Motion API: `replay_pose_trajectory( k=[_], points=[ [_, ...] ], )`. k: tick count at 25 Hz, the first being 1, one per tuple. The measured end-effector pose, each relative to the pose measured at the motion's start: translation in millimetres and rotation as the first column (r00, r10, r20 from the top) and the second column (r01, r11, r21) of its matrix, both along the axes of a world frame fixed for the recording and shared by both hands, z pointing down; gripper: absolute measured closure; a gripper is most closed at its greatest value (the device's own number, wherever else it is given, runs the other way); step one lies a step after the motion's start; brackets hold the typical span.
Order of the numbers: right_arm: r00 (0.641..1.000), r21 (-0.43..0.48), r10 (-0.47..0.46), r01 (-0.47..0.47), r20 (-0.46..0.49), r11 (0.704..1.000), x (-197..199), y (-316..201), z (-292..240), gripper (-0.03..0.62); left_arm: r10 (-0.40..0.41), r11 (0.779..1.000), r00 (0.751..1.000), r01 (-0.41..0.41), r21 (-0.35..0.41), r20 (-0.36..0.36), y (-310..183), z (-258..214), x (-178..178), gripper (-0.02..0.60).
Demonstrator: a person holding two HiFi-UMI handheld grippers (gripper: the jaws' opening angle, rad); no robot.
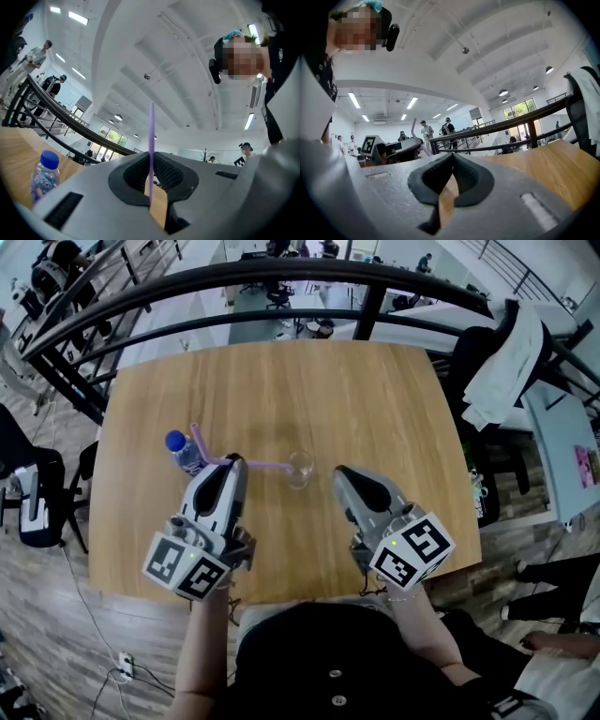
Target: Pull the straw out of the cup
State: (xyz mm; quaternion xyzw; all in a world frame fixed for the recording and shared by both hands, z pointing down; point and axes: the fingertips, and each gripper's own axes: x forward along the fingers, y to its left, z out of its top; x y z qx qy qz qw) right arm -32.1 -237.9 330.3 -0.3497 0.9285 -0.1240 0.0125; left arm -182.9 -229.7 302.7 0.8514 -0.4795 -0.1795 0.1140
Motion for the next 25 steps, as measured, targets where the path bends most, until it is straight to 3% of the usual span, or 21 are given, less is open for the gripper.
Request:
replay_pose_trajectory(
  k=[3,14,25],
  points=[
    [1.000,-0.010,0.010,-0.010,-0.005,1.000,2,1,5,0.595,-0.015,1.000,1.000,0.015,0.012,-0.009,5,1,-3,0.541],
    [1.000,-0.077,0.018,-0.019,-0.008,0.997,7,2,31,0.595,-0.005,0.998,1.000,0.005,-0.064,0.005,15,32,5,0.541],
    [1.000,-0.086,0.010,-0.011,-0.013,0.996,7,0,35,0.595,0.001,0.995,1.000,-0.001,-0.104,-0.005,17,46,5,0.541]
  ],
)
